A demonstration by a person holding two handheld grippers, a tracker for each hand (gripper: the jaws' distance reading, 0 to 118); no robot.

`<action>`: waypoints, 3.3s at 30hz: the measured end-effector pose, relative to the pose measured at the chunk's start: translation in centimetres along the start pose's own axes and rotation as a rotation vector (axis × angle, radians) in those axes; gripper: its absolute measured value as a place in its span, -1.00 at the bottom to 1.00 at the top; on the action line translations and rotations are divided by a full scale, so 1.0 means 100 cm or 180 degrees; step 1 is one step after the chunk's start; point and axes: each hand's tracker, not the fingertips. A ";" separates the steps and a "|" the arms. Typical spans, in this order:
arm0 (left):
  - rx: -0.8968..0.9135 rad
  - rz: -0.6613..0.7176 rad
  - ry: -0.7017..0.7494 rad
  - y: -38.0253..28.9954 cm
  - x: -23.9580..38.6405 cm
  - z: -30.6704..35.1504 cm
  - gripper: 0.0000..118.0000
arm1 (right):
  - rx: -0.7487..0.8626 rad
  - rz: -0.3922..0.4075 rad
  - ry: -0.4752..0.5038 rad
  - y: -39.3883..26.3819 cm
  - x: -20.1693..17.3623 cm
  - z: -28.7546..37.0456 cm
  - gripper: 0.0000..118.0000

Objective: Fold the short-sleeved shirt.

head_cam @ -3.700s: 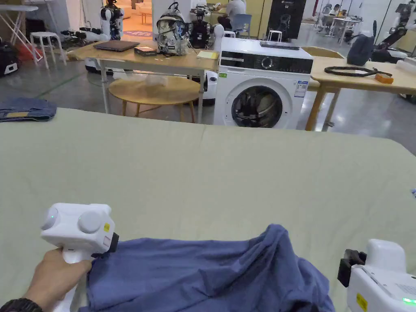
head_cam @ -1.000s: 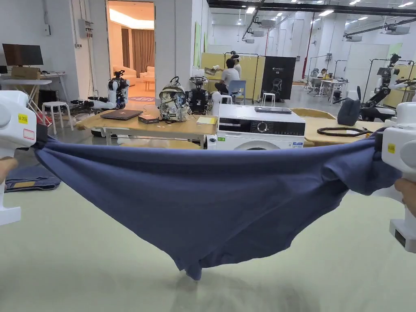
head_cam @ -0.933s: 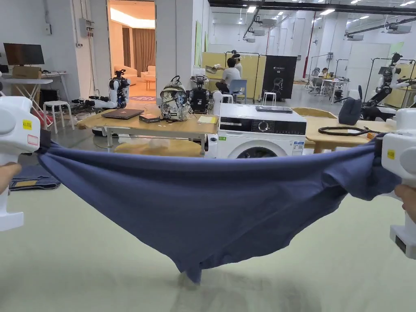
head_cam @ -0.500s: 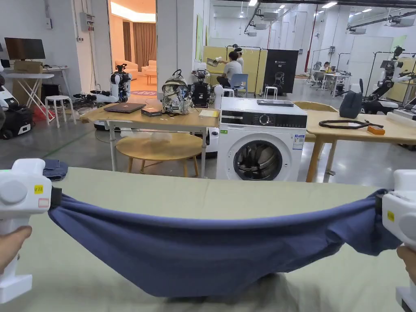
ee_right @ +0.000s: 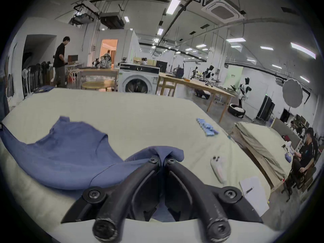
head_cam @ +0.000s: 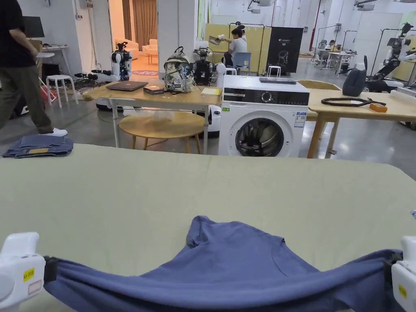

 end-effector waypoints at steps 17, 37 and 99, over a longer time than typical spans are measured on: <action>-0.0189 -0.0261 0.0258 -0.044 0.012 -0.008 -0.27 | -0.0160 0.0008 -0.0079 -0.037 -0.038 0.018 0.38; 0.1190 -0.0470 -0.0283 -0.005 0.171 0.041 -1.00 | 0.1055 -0.0351 0.0644 0.026 -0.174 0.066 -1.00; -0.1142 0.0530 0.0356 -0.034 0.001 -0.061 -1.00 | -0.0108 0.0072 0.1284 0.056 -0.192 -0.095 -0.85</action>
